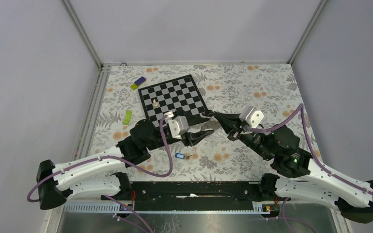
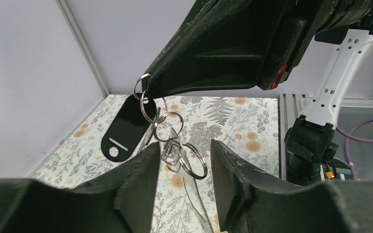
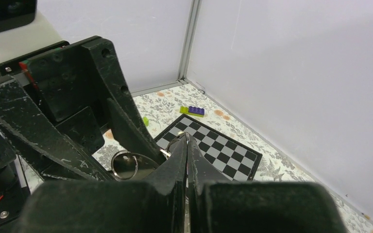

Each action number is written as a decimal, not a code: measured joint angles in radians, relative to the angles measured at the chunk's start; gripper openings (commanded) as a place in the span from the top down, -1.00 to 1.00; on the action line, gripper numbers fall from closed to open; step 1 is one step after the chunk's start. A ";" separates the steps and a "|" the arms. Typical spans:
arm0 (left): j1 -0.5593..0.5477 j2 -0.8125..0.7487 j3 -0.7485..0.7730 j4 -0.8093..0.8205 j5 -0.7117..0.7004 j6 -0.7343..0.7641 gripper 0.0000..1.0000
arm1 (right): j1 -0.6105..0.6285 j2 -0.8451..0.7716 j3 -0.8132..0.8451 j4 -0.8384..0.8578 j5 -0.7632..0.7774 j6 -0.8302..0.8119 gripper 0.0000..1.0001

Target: Remove the keys from the keyring

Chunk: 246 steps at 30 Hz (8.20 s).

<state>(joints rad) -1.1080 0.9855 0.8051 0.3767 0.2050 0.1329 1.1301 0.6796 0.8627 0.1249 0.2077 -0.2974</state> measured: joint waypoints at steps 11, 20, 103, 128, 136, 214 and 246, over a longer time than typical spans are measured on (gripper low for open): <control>0.000 0.000 -0.010 0.032 -0.011 -0.027 0.56 | 0.000 0.001 -0.013 0.007 0.054 0.000 1.00; 0.000 0.010 -0.010 0.066 -0.002 -0.041 0.15 | 0.000 0.002 -0.022 0.017 0.093 0.016 1.00; -0.006 0.114 0.073 -0.085 -0.077 -0.009 0.70 | 0.002 -0.104 -0.147 0.046 0.103 0.070 1.00; -0.006 0.064 -0.101 0.055 -0.075 -0.105 0.51 | 0.001 -0.070 -0.092 0.016 0.095 0.048 1.00; -0.006 0.035 -0.101 0.079 -0.071 -0.103 0.97 | 0.001 -0.073 -0.092 0.016 0.096 0.051 1.00; -0.030 0.367 0.630 -1.714 0.090 -0.474 1.00 | 0.000 -0.269 -0.856 0.551 -0.370 0.426 0.38; -0.031 0.392 0.645 -1.723 0.121 -0.470 1.00 | 0.148 0.206 -0.753 0.915 -0.496 0.261 0.45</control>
<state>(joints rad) -1.1389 1.3777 1.4498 -1.3460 0.3256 -0.3367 1.2781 0.8860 0.1097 1.0397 -0.2882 -0.0368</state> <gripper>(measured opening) 0.012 0.285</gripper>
